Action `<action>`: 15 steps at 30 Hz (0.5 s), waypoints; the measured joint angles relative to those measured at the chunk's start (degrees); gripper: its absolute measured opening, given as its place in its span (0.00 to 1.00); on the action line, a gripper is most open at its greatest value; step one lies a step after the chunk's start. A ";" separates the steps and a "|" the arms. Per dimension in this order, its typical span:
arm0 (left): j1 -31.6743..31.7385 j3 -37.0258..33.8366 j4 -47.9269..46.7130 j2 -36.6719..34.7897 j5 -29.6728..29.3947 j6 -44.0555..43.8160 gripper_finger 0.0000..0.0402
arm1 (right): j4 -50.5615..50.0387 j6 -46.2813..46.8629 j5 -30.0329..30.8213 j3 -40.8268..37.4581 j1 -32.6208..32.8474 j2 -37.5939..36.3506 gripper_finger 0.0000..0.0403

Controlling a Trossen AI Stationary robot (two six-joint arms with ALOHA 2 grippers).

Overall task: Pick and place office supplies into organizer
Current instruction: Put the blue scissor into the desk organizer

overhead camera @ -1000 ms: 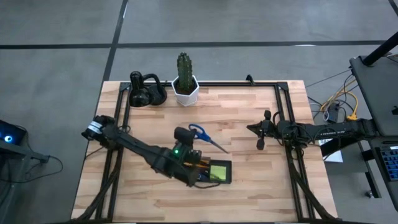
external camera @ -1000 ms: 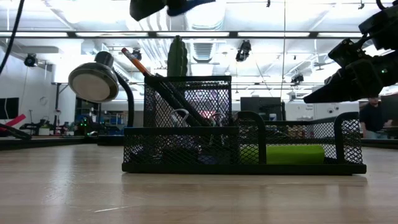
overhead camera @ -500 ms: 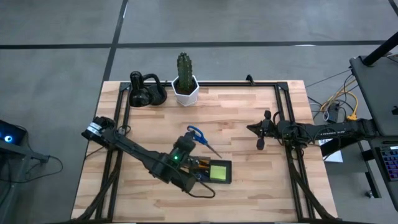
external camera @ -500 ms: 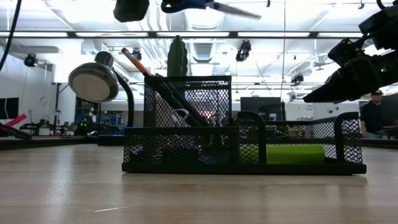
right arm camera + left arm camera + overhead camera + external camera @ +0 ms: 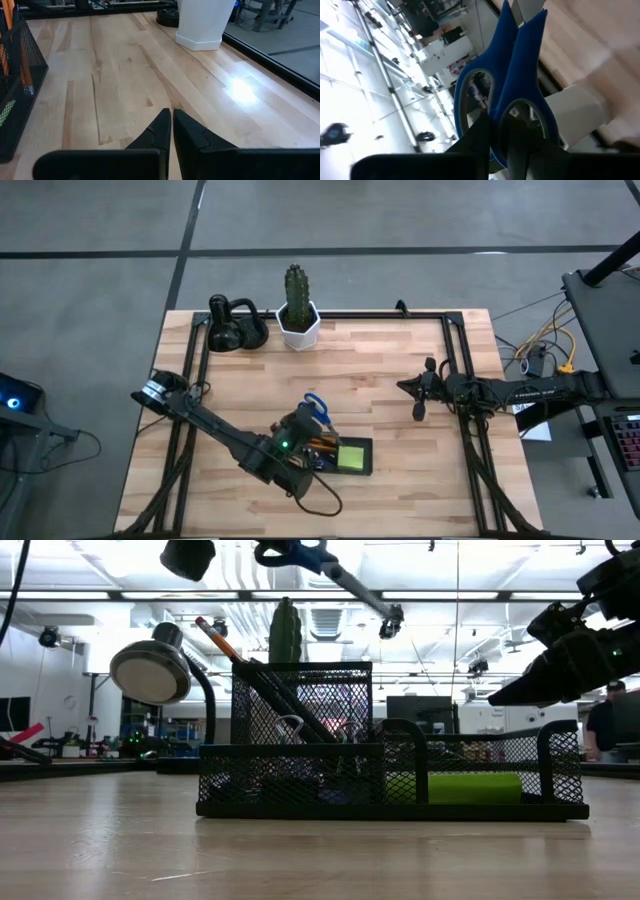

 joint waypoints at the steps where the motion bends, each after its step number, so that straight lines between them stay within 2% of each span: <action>1: -0.03 0.00 0.02 0.26 -0.60 1.02 0.04 | -0.02 0.00 0.01 0.00 -0.02 0.00 0.02; 6: 0.04 -0.04 -0.45 1.63 -2.34 4.68 0.04 | -0.32 0.00 -0.01 0.00 0.00 0.00 0.02; 10: 0.04 -0.11 -0.37 2.77 -6.22 10.73 0.04 | -1.04 0.00 0.00 0.00 -0.01 0.00 0.02; 15: 0.04 -0.17 -0.48 2.64 -6.19 10.78 0.04 | -1.18 0.22 -0.01 0.00 -0.02 0.00 0.02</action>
